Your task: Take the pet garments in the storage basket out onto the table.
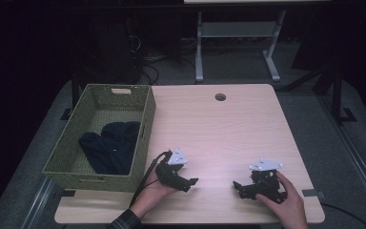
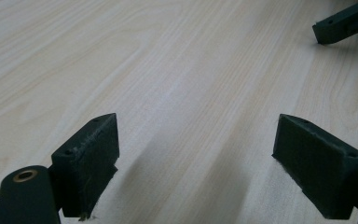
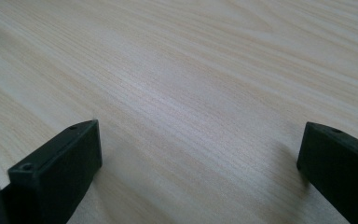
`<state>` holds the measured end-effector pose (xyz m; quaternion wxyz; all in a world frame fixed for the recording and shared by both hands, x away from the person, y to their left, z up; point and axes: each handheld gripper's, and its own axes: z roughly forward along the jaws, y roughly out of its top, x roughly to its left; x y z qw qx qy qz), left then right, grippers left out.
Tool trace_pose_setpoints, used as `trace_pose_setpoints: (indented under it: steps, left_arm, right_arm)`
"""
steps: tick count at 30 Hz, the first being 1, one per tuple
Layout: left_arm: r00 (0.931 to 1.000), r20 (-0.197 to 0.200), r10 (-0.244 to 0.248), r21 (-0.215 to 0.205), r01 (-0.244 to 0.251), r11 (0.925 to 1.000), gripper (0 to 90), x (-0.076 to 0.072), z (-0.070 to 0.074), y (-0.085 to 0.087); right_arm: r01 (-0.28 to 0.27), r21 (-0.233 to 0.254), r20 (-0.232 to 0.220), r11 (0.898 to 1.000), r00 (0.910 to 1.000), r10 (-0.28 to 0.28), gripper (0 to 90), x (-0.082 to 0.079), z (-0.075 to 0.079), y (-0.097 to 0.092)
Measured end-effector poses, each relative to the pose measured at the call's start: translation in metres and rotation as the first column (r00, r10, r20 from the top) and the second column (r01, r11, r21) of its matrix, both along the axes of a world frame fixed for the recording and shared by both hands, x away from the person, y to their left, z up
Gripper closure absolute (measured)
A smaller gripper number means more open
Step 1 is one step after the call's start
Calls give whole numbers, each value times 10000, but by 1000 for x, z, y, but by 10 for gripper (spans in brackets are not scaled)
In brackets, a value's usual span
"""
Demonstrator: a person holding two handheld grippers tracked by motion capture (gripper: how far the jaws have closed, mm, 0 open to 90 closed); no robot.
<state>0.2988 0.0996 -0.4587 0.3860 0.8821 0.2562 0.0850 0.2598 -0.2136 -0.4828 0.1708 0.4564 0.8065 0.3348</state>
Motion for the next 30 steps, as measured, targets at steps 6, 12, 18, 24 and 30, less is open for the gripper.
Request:
trace_pose_setpoints:
  steps: [6, 12, 18, 24, 30]
  left_arm:
    - [10000, -11, 66, -164, -66, 9998, 138, 1, 3, 4]
    - [10000, 61, 14, -214, -13, 9998, 139, 2, 9, 3]
    - [9999, 119, -12, -282, 16, 9996, 139, 4, 15, 2]
    - [9999, 130, -54, -417, 60, 9991, 141, 6, 24, 2]
    - [9999, 143, -46, -476, 53, 9989, 141, 7, 29, 2]
  right_arm:
    - [-2, 0, -2, 10000, 10000, 2, 0, 0, 0, 0]
    - [-1, -2, -2, 10000, 10000, 1, 0, 0, 0, 0]
    - [0, 0, 1, 10000, 10000, 0, 0, 0, 0, 0]
    - [-3, 4, 7, 10000, 10000, 3, 0, 0, 0, 0]
    - [-2, 5, 4, 10000, 10000, 2, 0, 0, 0, 0]
